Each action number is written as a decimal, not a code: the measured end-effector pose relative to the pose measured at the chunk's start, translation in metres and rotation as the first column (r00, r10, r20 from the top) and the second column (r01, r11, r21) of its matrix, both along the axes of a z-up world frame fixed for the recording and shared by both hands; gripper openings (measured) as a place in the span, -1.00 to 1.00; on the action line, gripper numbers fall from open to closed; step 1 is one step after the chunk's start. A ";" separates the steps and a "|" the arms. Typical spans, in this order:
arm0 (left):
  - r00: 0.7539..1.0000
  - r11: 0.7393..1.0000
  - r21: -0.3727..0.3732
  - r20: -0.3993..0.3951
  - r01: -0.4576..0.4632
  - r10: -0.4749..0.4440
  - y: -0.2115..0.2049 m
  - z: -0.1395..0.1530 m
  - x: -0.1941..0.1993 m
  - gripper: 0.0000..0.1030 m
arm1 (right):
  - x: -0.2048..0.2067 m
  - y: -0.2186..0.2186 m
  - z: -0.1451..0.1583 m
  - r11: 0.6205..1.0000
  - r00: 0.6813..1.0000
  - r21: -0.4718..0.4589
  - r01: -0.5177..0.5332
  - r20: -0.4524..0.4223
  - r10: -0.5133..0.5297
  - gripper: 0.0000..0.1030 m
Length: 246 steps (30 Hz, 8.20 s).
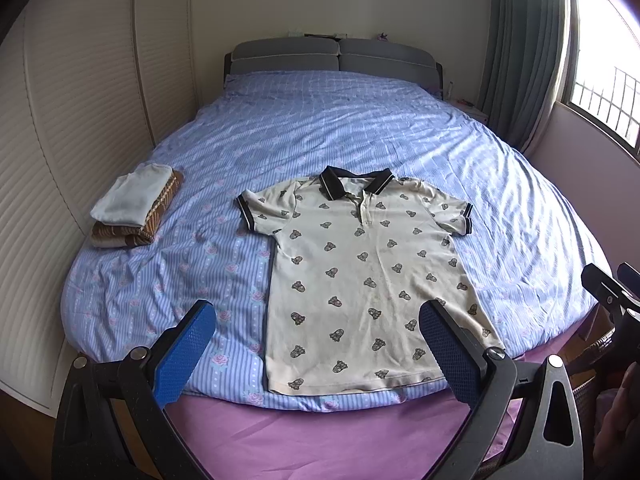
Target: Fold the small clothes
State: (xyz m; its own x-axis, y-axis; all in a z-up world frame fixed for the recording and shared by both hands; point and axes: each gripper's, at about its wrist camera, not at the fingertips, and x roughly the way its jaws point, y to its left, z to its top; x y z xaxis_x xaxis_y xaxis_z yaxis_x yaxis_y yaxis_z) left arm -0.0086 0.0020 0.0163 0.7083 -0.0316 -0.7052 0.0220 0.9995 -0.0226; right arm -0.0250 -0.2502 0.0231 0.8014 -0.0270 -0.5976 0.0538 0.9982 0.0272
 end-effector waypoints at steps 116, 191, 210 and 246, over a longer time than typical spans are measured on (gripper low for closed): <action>0.997 0.999 -0.017 0.067 0.027 -0.026 -0.148 -0.136 0.325 1.00 | 0.372 -0.159 -0.188 0.980 0.990 0.192 0.053 -0.137 -0.026 -0.29; 0.990 0.986 0.094 0.011 0.139 -0.141 -0.088 -0.124 0.372 0.91 | 0.403 0.018 -0.213 0.826 0.938 0.531 -0.189 -0.151 0.311 -0.91; 0.961 0.961 0.048 -0.065 0.272 -0.269 -0.116 -0.160 0.331 0.91 | 0.294 -0.023 -0.198 0.938 0.964 0.282 -0.203 -0.112 0.242 -0.47; 0.963 0.970 0.048 -0.143 0.237 -0.229 -0.123 -0.209 0.382 0.73 | 0.304 -0.039 -0.221 0.950 0.969 0.290 -0.115 -0.176 0.171 -0.48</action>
State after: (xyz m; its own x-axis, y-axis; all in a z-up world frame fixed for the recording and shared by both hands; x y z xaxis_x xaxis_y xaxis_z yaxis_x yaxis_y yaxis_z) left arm 0.3736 -0.1212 -0.1931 0.5843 -0.1363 -0.8000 0.2557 0.9665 0.0221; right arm 0.2787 -0.2892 -0.1978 0.6501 0.2674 -0.7113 -0.0566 0.9505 0.3057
